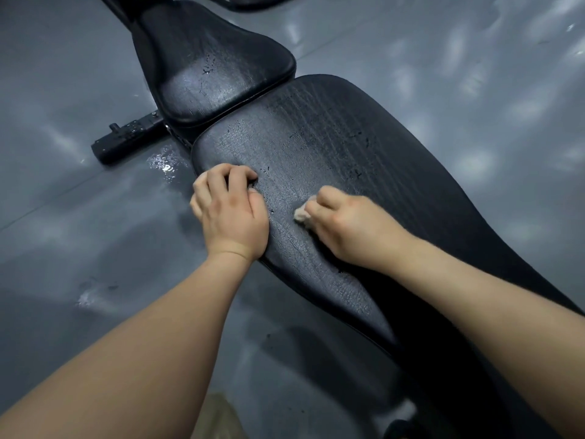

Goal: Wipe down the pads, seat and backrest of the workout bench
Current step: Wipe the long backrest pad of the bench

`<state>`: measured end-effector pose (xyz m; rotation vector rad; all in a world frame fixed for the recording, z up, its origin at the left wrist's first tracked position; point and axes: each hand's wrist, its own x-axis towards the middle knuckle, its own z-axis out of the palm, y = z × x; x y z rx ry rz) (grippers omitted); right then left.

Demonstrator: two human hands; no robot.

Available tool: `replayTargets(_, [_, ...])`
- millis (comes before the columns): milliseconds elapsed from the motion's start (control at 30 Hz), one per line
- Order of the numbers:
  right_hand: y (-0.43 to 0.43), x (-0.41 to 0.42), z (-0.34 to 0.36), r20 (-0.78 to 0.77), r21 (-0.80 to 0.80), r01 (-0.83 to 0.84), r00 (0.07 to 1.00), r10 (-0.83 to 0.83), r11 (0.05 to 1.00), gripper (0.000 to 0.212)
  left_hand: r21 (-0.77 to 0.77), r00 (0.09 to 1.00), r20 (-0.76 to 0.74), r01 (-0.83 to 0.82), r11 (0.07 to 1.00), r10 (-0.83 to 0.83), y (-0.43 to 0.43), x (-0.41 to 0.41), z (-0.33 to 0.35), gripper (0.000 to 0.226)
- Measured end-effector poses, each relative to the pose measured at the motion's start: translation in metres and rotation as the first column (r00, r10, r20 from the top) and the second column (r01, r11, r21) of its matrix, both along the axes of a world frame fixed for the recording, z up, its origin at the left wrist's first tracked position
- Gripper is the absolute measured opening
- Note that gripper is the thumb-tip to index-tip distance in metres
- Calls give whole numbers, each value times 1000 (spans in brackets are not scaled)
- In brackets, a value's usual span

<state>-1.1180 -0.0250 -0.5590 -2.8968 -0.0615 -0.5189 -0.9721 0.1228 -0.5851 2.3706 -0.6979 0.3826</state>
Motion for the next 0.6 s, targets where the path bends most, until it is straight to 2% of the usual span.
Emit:
replayTargets(67, [-22,9,3,61,-3,111,992,-111,994,25,9,1000,0,0,1000,0,0,0,0,24])
replayTargets(167, [-40,18,3,70,28,285,956,-286,958,31,22,1000,-5,-6,1000,6,0,1,0,24])
replayTargets(233, [-31,12,0,63,23,278,958,-279,960,28,25,1000,-12,-12,1000,12,-1,1,0,24])
replayTargets(333, [-6,-16,-5,0,25,153,988,-153,988,19,71,1000,-15,-21,997,22,-2,-1,3,23])
replayTargets(433, [1,-42,-10,-63,19,54,997,-53,998,24,156,1000,-12,-20,988,23,-4,-3,8,23])
replayTargets(500, [-11,-50,-10,-64,-3,82,995,-82,997,25,217,1000,15,-25,976,23,-6,-4,14,24])
replayTargets(600, [-41,-56,-9,-33,18,299,954,-299,954,26,272,997,67,-49,961,32,-10,-8,23,29])
